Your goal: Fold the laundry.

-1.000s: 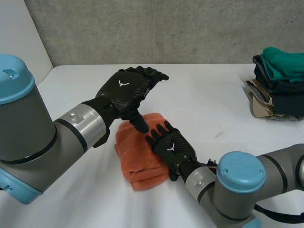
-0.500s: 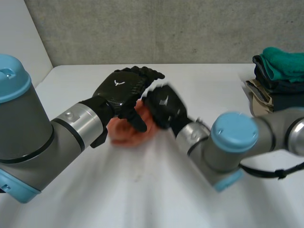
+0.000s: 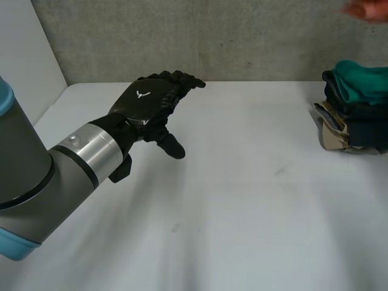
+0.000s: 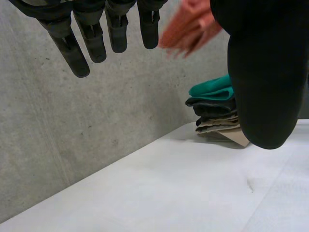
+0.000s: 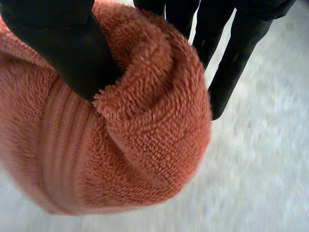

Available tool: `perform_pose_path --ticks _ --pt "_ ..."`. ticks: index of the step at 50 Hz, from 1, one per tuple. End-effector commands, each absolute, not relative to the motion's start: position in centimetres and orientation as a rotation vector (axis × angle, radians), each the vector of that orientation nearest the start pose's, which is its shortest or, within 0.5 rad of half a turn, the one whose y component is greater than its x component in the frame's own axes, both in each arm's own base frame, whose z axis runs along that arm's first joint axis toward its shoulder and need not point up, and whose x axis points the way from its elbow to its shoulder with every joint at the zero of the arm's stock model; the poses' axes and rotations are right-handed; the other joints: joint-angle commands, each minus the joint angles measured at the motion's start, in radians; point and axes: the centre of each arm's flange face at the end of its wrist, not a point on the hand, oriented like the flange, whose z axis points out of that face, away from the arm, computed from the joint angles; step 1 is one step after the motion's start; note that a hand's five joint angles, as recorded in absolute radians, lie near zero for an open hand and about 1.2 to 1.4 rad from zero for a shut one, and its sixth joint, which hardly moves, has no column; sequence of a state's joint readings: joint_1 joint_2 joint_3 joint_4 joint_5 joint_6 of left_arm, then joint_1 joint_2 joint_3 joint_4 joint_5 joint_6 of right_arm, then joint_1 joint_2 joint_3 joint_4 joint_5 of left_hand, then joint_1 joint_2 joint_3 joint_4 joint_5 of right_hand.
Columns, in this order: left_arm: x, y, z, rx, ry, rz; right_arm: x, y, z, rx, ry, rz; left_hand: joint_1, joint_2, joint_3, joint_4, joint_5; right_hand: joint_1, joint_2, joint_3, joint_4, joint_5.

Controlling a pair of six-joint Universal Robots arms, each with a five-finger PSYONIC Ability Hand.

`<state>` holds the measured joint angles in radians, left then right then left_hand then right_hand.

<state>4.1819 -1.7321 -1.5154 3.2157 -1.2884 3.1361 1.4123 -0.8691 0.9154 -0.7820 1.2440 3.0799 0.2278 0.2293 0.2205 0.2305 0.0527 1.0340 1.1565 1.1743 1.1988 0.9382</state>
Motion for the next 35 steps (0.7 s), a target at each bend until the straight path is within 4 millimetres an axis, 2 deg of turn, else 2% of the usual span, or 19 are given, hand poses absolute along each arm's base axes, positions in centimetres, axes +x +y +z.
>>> perform_pose_path --ticks 1,4,6,10,12,14,17,19,21,22,24,29,35 --pt "-30.7 -21.0 27.9 -0.754 -1.768 1.707 3.4 -53.1 22.0 -0.603 1.607 -2.619 0.059 0.058 0.066 0.056 0.06 0.362 0.24 0.222 0.197 0.284" --pt "-30.7 -21.1 28.0 -0.752 -1.758 1.717 2.4 -52.4 20.0 -0.658 1.656 -2.53 0.059 0.058 0.066 0.056 0.06 0.362 0.24 0.222 0.197 0.284" --pt "-30.7 -21.0 28.2 -0.753 -1.751 1.721 1.8 -52.1 19.3 -0.67 1.681 -2.496 0.059 0.058 0.066 0.056 0.06 0.362 0.24 0.222 0.197 0.284" --pt "-30.8 -20.7 28.4 -0.757 -1.737 1.721 1.2 -51.5 19.6 -0.697 1.683 -2.475 0.053 0.052 0.061 0.051 0.054 0.362 0.24 0.222 0.197 0.284" --pt "-30.9 -20.5 28.5 -0.762 -1.728 1.72 0.2 -51.3 20.9 -0.686 1.685 -2.511 0.042 0.04 0.049 0.039 0.042 -0.081 -0.203 -0.221 -0.246 -0.159" --pt "-31.0 -20.3 28.6 -0.77 -1.72 1.716 -0.4 -50.9 21.5 -0.671 1.691 -2.527 0.039 0.037 0.046 0.036 0.039 -0.275 -0.398 -0.416 -0.44 -0.354" --pt "-31.3 -19.9 28.6 -0.782 -1.705 1.711 -0.8 -50.6 22.4 -0.658 1.685 -2.533 0.042 0.04 0.049 0.039 0.042 -0.306 -0.429 -0.446 -0.471 -0.385" --pt "-31.4 -19.7 28.7 -0.788 -1.692 1.712 -1.6 -50.1 22.9 -0.63 1.686 -2.517 0.042 0.04 0.049 0.039 0.042 -0.218 -0.341 -0.359 -0.383 -0.297" --pt "-31.6 -19.6 28.8 -0.801 -1.665 1.711 -2.1 -50.0 23.2 -0.611 1.674 -2.509 0.039 0.037 0.046 0.036 0.039 -0.005 -0.127 -0.145 -0.17 -0.084" --pt "-31.6 -19.5 28.9 -0.805 -1.658 1.709 -2.3 -50.0 23.5 -0.592 1.663 -2.493 0.039 0.037 0.046 0.036 0.039 0.179 0.057 0.039 0.015 0.101" --pt "-31.7 -19.2 29.2 -0.816 -1.634 1.702 -2.7 -50.0 23.6 -0.578 1.655 -2.48 0.039 0.037 0.046 0.036 0.039 0.361 0.239 0.221 0.197 0.283" --pt "-31.7 -18.9 29.5 -0.826 -1.615 1.696 -3.2 -50.0 23.5 -0.57 1.632 -2.477 0.041 0.04 0.049 0.039 0.042 0.362 0.24 0.222 0.197 0.284" --pt "-31.6 -18.7 29.7 -0.825 -1.608 1.703 -4.9 -49.1 21.9 -0.583 1.677 -2.426 0.041 0.04 0.049 0.039 0.042 0.362 0.24 0.222 0.197 0.284"
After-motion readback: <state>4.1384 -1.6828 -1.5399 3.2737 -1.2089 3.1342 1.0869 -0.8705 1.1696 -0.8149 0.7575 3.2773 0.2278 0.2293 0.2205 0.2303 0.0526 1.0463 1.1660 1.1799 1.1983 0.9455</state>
